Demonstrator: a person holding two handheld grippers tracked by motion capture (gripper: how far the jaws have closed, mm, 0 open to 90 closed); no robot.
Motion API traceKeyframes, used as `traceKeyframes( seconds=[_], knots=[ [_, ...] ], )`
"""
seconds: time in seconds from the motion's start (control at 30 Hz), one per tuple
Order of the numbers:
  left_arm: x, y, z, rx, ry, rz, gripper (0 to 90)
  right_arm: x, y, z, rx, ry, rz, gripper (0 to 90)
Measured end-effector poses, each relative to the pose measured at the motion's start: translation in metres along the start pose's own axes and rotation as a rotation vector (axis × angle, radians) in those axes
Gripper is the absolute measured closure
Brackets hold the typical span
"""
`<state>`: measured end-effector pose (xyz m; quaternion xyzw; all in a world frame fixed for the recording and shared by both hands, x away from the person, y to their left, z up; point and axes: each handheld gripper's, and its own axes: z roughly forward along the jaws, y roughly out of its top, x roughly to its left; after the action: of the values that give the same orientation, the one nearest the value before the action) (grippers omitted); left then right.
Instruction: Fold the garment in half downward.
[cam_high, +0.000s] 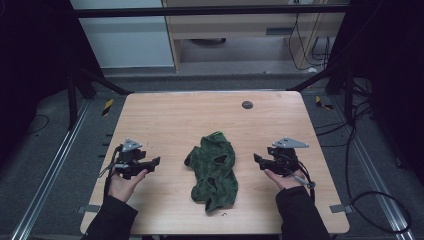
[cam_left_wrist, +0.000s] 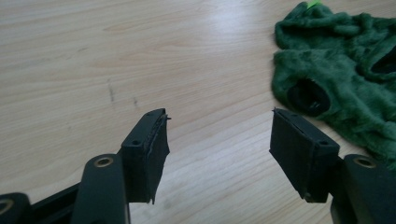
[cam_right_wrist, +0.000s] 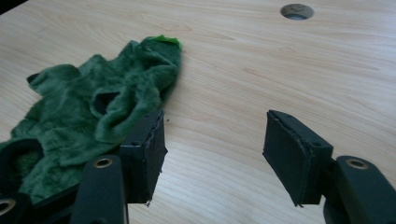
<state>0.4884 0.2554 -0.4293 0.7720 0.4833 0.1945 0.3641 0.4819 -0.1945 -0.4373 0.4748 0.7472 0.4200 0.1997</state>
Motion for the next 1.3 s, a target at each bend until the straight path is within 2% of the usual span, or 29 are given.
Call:
traceKeyframes(
  seconds=[0.17,0.3,0.4,0.47,0.57,0.67,0.8,0.9,1.07,1.2,1.3],
  knots=[
    [-0.008,0.014,0.007,-0.006,-0.017,0.009,39.3,0.007,0.012,0.008,0.001,0.031,-0.002,40.5],
    [-0.016,0.027,0.015,-0.003,-0.035,0.032,41.7,0.010,0.019,0.015,0.007,0.038,-0.008,41.9],
    [-0.023,0.034,0.022,-0.005,-0.051,0.035,43.5,0.012,0.024,0.022,0.006,0.056,0.003,42.3],
    [-0.027,0.039,0.028,-0.003,-0.059,0.038,44.7,0.014,0.030,0.029,0.007,0.058,0.006,43.1],
    [-0.034,0.049,0.038,0.009,-0.061,0.066,46.1,0.017,0.037,0.037,0.007,0.060,0.003,44.0],
    [-0.037,0.055,0.044,0.011,-0.068,0.071,46.7,0.019,0.041,0.042,0.012,0.061,0.003,44.6],
    [-0.039,0.058,0.057,0.032,-0.075,0.074,48.1,0.023,0.045,0.055,0.018,0.070,0.000,45.5],
    [-0.042,0.060,0.068,0.057,-0.080,0.086,49.4,0.026,0.044,0.068,0.042,0.074,0.009,46.2],
    [-0.048,0.064,0.087,0.078,-0.097,0.090,49.8,0.026,0.041,0.080,0.065,0.068,0.012,46.7],
    [-0.053,0.062,0.099,0.104,-0.094,0.116,50.4,0.027,0.039,0.089,0.073,0.070,0.020,48.0],
    [-0.054,0.060,0.106,0.119,-0.102,0.112,51.5,0.027,0.037,0.097,0.086,0.071,0.025,48.9]
  ],
)
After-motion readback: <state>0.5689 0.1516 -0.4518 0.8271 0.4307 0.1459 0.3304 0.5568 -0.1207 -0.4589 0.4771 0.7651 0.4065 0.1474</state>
